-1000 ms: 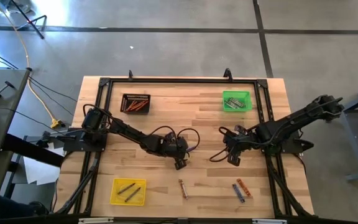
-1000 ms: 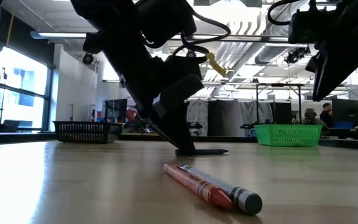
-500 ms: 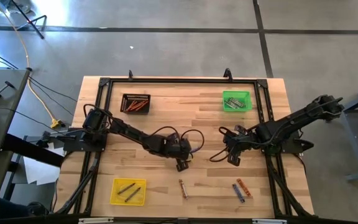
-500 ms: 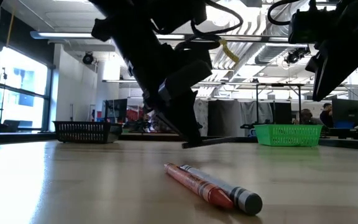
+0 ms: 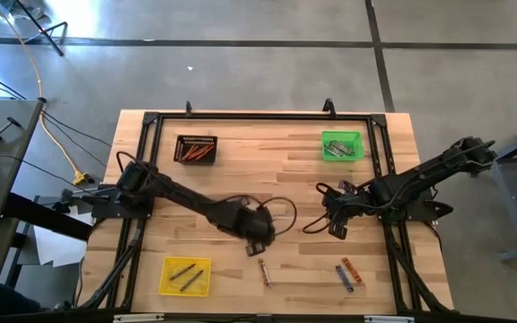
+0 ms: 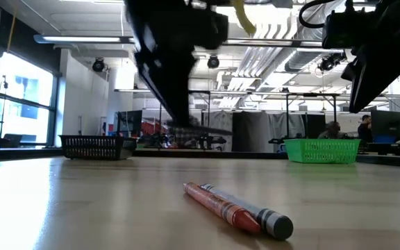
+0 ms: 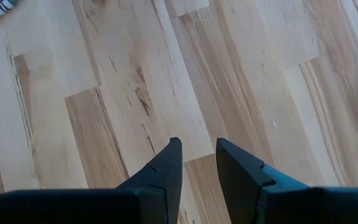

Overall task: Sort crayons
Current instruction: Put the blue crayon into the yellow bin

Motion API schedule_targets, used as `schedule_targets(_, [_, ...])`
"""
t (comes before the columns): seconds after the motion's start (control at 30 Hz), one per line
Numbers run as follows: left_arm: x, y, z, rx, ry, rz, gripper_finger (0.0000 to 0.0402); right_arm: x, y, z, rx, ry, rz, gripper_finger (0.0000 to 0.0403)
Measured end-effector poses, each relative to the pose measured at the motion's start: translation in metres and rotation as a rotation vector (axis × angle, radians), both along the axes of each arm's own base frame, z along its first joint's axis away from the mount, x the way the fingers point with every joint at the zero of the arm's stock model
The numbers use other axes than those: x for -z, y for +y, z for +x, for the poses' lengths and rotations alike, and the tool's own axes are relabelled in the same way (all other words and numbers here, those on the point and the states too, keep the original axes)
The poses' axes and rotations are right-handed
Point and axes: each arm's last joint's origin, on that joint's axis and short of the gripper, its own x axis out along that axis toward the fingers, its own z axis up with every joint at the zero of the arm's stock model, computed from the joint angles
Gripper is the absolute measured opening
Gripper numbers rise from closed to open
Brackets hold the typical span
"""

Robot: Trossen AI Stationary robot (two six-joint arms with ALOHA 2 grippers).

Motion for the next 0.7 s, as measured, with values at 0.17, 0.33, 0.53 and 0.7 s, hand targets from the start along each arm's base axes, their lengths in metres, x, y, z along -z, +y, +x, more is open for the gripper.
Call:
schedule_targets(0.17, [-0.024, -0.027, -0.021, -0.023, 0.125, 0.027, 0.0001, 0.000, 0.000, 0.000, 0.000, 0.000, 0.000, 0.0094])
schedule_targets(0.33, [-0.037, -0.049, -0.051, -0.123, 0.329, -0.035, 0.0000, 0.000, 0.000, 0.000, 0.000, 0.000, 0.000, 0.0094])
schedule_targets(0.53, [-0.040, -0.086, -0.083, -0.186, 0.482, -0.173, 0.0000, 0.000, 0.000, 0.000, 0.001, -0.002, 0.000, 0.0094])
schedule_targets(0.7, [-0.047, -0.108, -0.104, -0.258, 0.476, -0.189, 0.0000, 0.000, 0.000, 0.000, 0.000, -0.005, 0.002, 0.0094])
